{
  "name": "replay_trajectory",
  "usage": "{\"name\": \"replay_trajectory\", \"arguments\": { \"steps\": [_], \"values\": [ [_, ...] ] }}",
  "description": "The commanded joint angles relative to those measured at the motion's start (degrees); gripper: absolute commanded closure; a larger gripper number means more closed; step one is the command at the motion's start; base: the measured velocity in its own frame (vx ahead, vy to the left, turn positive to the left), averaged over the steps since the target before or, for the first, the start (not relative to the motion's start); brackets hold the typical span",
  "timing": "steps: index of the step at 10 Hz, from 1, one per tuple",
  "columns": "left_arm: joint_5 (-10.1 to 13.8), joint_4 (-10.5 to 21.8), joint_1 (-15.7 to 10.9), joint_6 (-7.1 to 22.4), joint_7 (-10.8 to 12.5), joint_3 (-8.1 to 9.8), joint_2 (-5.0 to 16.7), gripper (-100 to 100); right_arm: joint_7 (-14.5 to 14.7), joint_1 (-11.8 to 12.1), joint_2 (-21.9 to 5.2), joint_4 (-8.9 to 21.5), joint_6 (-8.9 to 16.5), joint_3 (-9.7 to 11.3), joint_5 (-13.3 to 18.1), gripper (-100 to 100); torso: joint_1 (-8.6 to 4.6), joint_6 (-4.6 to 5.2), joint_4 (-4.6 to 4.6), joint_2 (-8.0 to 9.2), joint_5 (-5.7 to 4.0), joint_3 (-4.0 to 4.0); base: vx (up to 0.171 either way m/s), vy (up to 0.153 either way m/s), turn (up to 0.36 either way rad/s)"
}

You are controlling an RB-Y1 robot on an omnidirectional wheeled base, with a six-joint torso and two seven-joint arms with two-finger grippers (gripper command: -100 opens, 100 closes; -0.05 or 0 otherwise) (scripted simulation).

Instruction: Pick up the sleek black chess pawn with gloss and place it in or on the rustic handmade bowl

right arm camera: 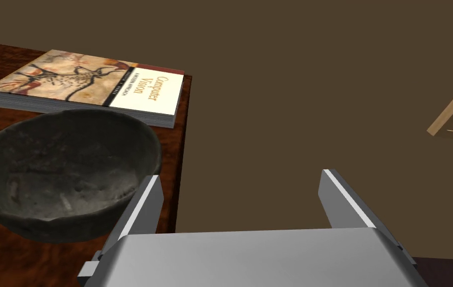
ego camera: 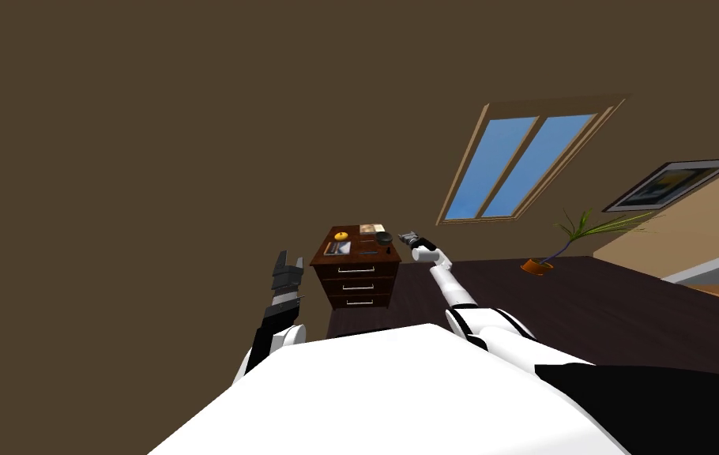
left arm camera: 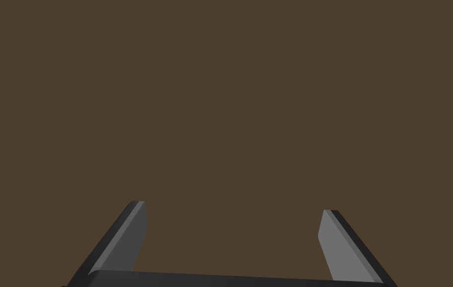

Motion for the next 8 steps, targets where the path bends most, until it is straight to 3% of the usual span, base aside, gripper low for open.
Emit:
{"name": "replay_trajectory", "arguments": {
  "steps": [1, 2, 4, 7, 8],
  "values": [
    [0.0, 0.0, 0.0, 0.0, 0.0, 0.0, 0.0, 0, -2.9, 0.2, -0.8, -1.0, 2.4, 0.2, -0.5, -100, 0.0, 0.0, 0.0, 0.0, 0.0, 0.0, 0.008, -0.001, 0.053],
    [0.0, 0.0, 0.0, 0.0, 0.0, 0.0, 0.0, 0, -3.5, 0.2, -0.8, -1.0, 2.4, 0.2, -0.5, -100, 0.0, 0.0, 0.0, 0.0, 0.0, 0.0, 0.004, -0.002, 0.012],
    [0.0, 0.0, 0.0, 0.0, 0.0, 0.0, 0.0, 0, -7.2, 0.3, -1.9, -2.4, 5.6, 0.4, -1.1, -100, 0.0, 0.0, 0.01, 0.03, 0.0, 0.02, 0.003, -0.001, 0.041],
    [0.0, 0.0, 0.0, 0.0, 0.0, 0.0, 0.0, 0, -10.6, 0.5, -2.5, -3.1, 7.3, 0.6, -1.5, -100, 0.0, 0.0, 0.01, 0.03, 0.0, 0.01, 0.003, -0.002, 0.021],
    [0.0, 0.0, 0.0, 0.0, 0.0, 0.0, 0.0, 0, -12.8, 0.6, -3.1, -3.9, 9.0, 0.7, -1.9, -100, 0.0, 0.01, 0.0, 0.03, 0.0, 0.01, 0.004, -0.001, 0.033]
  ]
}}
